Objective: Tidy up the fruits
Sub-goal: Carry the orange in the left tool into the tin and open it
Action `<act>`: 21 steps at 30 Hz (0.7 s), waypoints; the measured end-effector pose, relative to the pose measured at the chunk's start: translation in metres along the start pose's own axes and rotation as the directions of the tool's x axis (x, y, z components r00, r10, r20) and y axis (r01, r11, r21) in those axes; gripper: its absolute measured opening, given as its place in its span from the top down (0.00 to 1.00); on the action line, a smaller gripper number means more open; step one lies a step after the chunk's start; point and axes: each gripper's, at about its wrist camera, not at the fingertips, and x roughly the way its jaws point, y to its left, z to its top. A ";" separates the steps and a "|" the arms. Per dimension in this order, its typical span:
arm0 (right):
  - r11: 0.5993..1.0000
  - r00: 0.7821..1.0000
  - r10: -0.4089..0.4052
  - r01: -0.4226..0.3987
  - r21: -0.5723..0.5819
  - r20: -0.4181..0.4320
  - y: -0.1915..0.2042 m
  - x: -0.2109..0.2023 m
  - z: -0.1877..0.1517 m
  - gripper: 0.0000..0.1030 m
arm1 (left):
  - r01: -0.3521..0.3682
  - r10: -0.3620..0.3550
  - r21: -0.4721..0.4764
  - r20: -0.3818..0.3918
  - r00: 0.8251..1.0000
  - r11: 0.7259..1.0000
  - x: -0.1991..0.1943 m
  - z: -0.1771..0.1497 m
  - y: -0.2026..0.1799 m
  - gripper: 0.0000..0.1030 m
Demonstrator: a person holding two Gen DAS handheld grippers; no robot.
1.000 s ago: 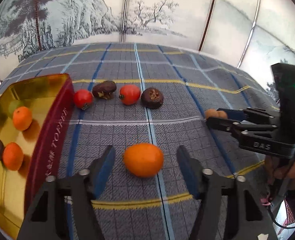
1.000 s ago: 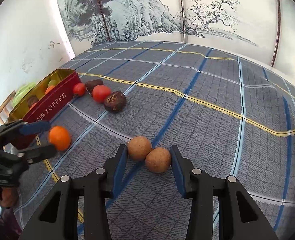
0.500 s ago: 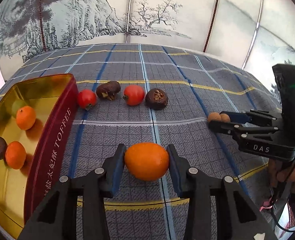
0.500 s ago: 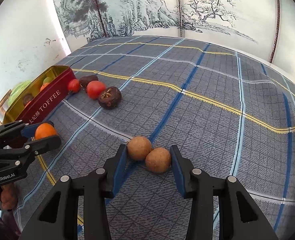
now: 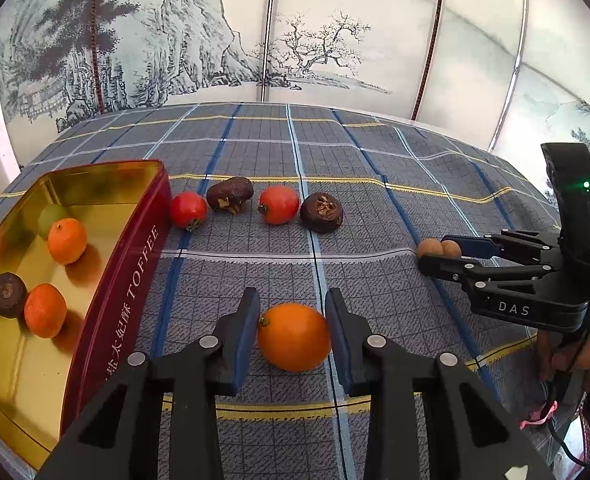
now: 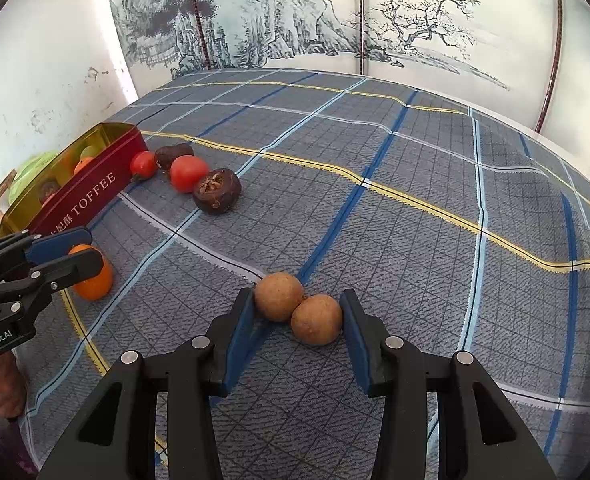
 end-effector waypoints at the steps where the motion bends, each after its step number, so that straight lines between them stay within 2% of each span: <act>1: 1.000 1.000 -0.002 0.002 -0.001 0.000 0.000 0.000 0.000 0.56 | -0.001 0.001 -0.002 0.001 1.000 1.000 0.000 0.000 0.000 0.71; 6: 1.000 1.000 -0.005 0.005 -0.003 -0.001 0.001 0.000 0.000 0.56 | 0.002 -0.002 -0.003 -0.004 1.000 1.000 0.000 0.000 0.001 0.70; 9: 1.000 1.000 -0.026 0.026 -0.015 -0.005 0.003 0.002 0.000 0.56 | 0.017 -0.017 0.011 -0.043 0.999 1.000 0.002 -0.004 -0.002 0.66; 15: 0.999 0.999 -0.033 0.033 -0.019 -0.007 0.003 0.002 0.000 0.56 | 0.032 -0.031 0.011 -0.083 0.996 0.999 0.005 -0.007 0.002 0.65; 18: 0.999 0.999 -0.032 0.032 -0.018 -0.006 0.002 0.002 0.000 0.56 | 0.034 -0.032 0.007 -0.141 0.989 0.999 0.013 -0.009 0.004 0.65; 21: 0.999 0.999 -0.031 0.031 -0.018 -0.006 0.003 0.002 0.000 0.56 | 0.035 -0.031 0.028 -0.136 0.990 0.999 0.013 -0.013 0.000 0.65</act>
